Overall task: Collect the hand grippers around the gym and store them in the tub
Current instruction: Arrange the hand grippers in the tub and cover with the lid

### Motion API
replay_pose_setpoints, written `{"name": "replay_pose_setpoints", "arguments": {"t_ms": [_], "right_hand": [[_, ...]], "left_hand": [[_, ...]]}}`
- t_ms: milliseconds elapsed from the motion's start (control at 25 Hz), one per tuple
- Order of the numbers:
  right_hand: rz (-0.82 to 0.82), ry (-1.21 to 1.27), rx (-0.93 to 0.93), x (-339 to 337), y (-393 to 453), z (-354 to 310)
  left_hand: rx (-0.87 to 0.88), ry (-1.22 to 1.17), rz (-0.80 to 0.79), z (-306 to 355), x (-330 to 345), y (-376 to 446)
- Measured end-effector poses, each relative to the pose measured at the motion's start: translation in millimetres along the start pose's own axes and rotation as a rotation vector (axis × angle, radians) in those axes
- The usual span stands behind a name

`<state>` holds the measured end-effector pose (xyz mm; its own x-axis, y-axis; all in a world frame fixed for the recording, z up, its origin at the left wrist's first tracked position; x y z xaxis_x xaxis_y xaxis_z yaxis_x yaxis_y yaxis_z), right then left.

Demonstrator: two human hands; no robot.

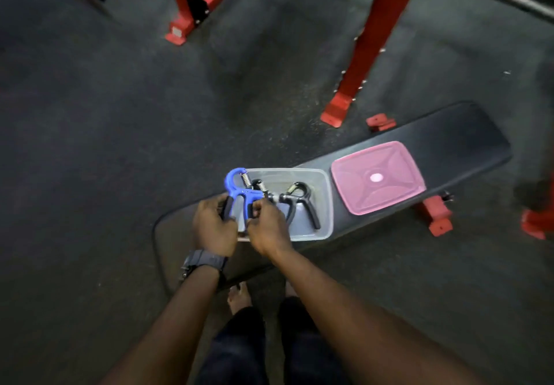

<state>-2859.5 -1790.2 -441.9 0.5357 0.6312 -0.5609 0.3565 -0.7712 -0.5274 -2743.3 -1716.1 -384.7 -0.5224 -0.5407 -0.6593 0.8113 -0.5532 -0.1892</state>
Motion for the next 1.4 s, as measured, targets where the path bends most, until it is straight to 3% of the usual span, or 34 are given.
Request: {"name": "replay_pose_setpoints", "arguments": {"t_ms": [120,280,480,800,880,1080,1280,1400], "right_hand": [[0.096,-0.066,0.072,-56,16,48],[0.073,-0.088,0.1,-76,40,92],[0.042,-0.076,0.099,-62,64,111],[0.06,0.149,0.092,-55,75,130],[0.091,0.29,0.083,-58,74,129],[0.137,0.712,0.313,-55,78,142],[-0.047,0.546,0.179,-43,83,122],[-0.108,0.342,0.087,-37,83,112]], "left_hand": [[-0.113,-0.059,-0.142,17,71,-4],[-0.23,-0.162,-0.245,7,133,-7],[-0.312,-0.198,-0.36,-31,169,10],[-0.251,-0.159,-0.348,-36,183,13],[-0.329,-0.296,-0.36,-45,188,14],[-0.612,-0.754,-0.423,-59,204,-1],[-0.642,-1.155,-0.564,-46,212,-20],[-0.651,-1.172,-0.577,-47,209,-24]]}}
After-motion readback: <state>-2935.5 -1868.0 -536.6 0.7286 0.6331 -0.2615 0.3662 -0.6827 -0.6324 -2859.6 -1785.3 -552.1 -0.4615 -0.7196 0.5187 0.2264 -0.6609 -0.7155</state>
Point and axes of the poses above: each hand's wrist, its own y-axis towards the middle knuckle, its own x-axis out of the palm, z = x × y, the point moved 9 cm from there along y, towards the middle knuckle, and after that the axes turned 2 degrees about z, right-handed, at the moved point
